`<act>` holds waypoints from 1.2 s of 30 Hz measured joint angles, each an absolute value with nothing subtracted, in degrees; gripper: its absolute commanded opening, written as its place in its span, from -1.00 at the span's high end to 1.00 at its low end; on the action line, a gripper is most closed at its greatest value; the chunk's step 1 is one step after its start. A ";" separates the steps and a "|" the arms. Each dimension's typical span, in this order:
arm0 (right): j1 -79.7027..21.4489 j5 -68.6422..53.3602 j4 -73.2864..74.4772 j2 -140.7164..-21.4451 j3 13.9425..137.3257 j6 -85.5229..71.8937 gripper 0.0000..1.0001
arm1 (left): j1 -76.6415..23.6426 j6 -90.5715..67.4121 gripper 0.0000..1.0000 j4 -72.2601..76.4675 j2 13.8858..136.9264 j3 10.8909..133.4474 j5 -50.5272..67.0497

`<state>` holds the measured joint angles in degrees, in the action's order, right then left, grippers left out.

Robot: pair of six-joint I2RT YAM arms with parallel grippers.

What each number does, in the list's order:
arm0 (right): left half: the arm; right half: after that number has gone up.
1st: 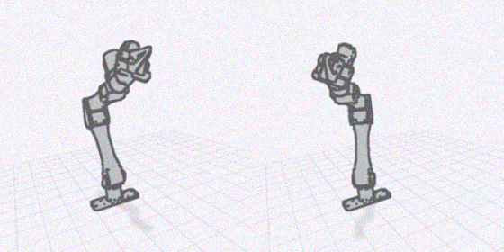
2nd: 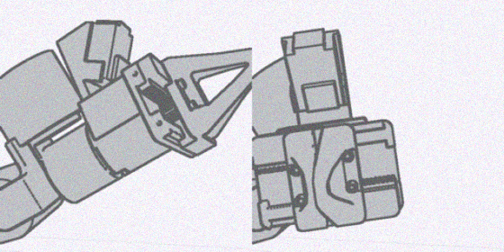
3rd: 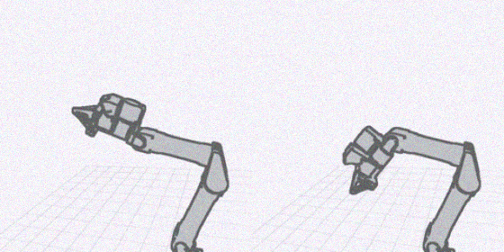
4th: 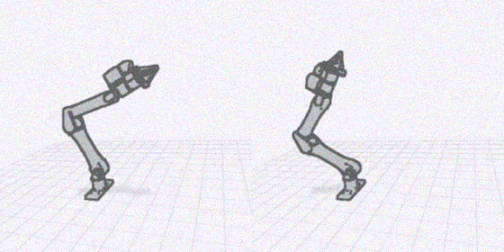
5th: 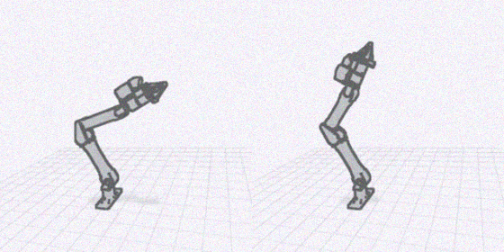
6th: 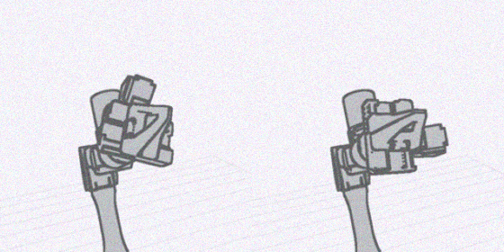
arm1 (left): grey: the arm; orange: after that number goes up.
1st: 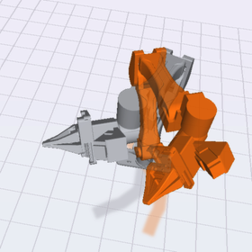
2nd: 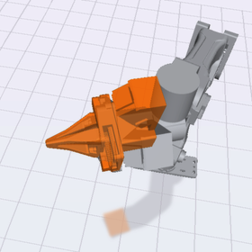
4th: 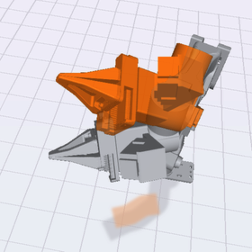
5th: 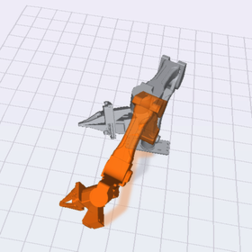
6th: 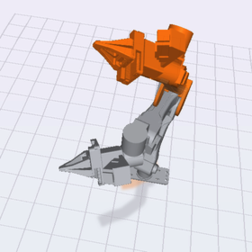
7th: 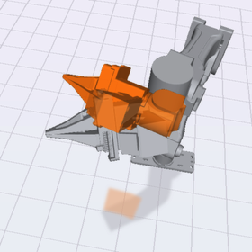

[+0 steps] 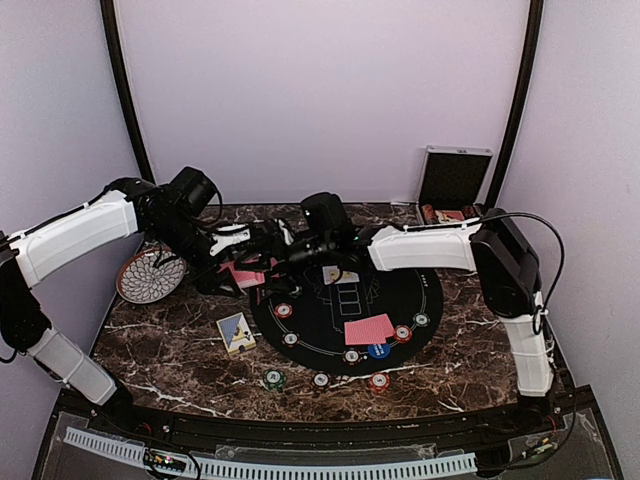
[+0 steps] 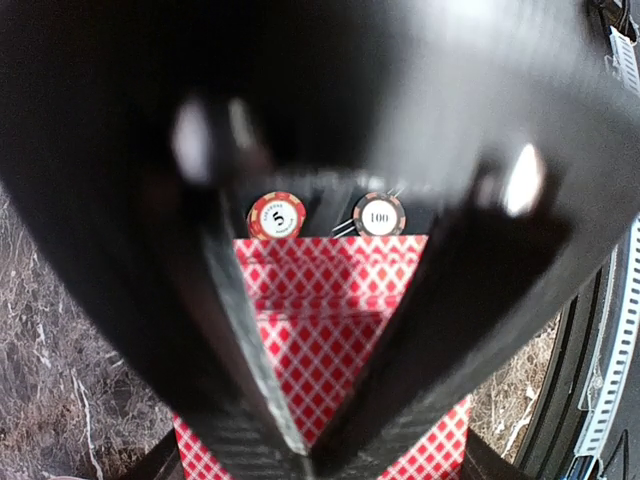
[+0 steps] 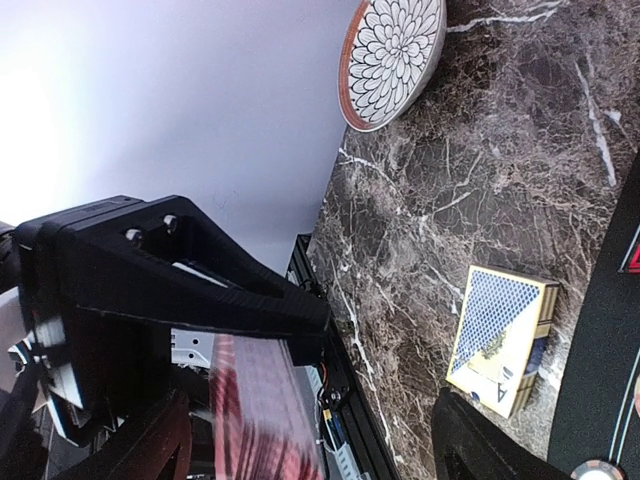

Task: Distribute texas hold em gaming equipment
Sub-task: Pick up the poker card from the face-down deck piles.

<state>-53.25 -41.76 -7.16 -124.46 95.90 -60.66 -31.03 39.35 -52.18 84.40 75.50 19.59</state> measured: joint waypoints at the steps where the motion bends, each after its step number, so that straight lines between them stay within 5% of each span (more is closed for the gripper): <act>1: -53.49 -41.89 -7.64 -125.10 96.23 -60.99 -0.64 | -31.03 39.35 1.00 -52.21 84.40 75.55 19.64; 36: -51.13 -40.51 3.31 -120.31 94.67 -52.80 -0.20 | -31.07 39.38 1.00 -53.15 84.53 75.61 19.42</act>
